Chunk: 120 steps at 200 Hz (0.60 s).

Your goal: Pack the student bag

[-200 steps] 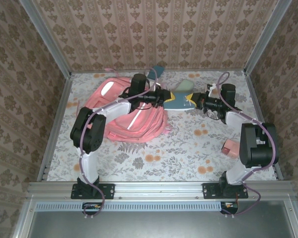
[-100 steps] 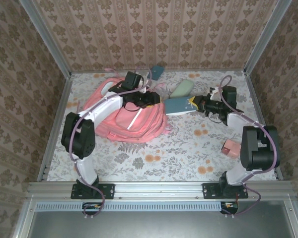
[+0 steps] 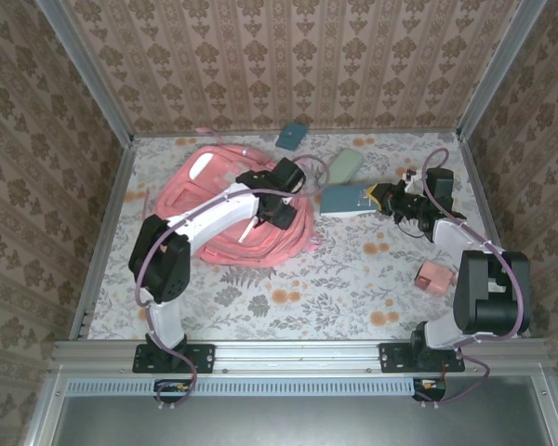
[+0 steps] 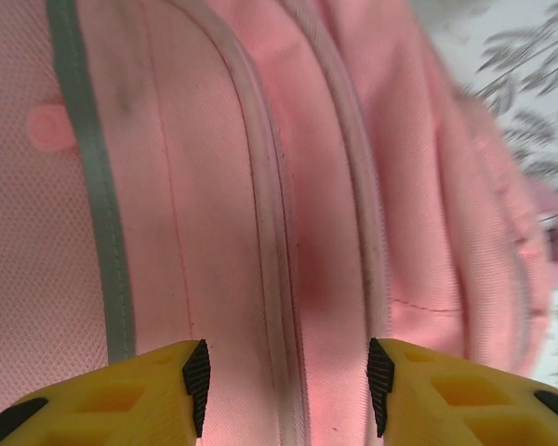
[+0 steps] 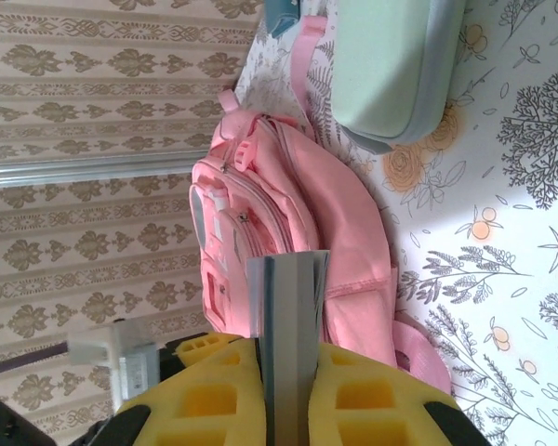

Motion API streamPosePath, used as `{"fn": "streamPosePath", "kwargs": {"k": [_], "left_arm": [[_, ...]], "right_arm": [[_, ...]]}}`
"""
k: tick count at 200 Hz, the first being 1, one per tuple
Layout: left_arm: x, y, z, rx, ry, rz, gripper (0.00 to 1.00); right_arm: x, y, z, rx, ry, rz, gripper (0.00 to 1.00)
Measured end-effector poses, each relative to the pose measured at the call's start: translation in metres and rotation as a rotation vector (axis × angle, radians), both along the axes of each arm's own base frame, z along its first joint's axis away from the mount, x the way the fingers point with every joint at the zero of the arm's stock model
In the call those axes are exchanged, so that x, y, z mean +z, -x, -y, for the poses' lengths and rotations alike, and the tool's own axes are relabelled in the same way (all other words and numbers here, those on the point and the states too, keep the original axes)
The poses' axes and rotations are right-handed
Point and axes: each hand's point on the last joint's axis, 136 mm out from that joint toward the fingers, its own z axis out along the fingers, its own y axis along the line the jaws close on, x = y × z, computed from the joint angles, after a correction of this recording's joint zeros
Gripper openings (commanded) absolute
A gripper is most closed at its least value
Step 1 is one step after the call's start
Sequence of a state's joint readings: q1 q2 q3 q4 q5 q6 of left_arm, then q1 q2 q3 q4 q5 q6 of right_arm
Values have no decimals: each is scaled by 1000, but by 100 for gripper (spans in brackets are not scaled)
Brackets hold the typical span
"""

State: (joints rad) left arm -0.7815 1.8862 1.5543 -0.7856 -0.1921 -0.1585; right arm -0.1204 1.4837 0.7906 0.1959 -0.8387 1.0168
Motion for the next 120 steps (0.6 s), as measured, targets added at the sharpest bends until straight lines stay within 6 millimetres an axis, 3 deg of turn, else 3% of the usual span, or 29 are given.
{"fn": "streamPosePath", "kwargs": {"k": [16, 36, 58, 96, 120], "left_arm": [[-11, -2, -6, -5, -66, 5, 48], [-21, -6, -15, -4, -132, 14, 33], [-22, -7, -16, -7, -150, 24, 0], [-16, -8, -16, -8, -149, 36, 0], [4, -9, -20, 20, -86, 41, 0]], "right_arm": [[-1, 1, 0, -1, 0, -7, 0], [-1, 3, 0, -1, 0, -6, 0], [-1, 4, 0, -1, 0, -7, 0], [-5, 9, -4, 7, -1, -14, 0], [-8, 13, -13, 22, -13, -26, 0]]}}
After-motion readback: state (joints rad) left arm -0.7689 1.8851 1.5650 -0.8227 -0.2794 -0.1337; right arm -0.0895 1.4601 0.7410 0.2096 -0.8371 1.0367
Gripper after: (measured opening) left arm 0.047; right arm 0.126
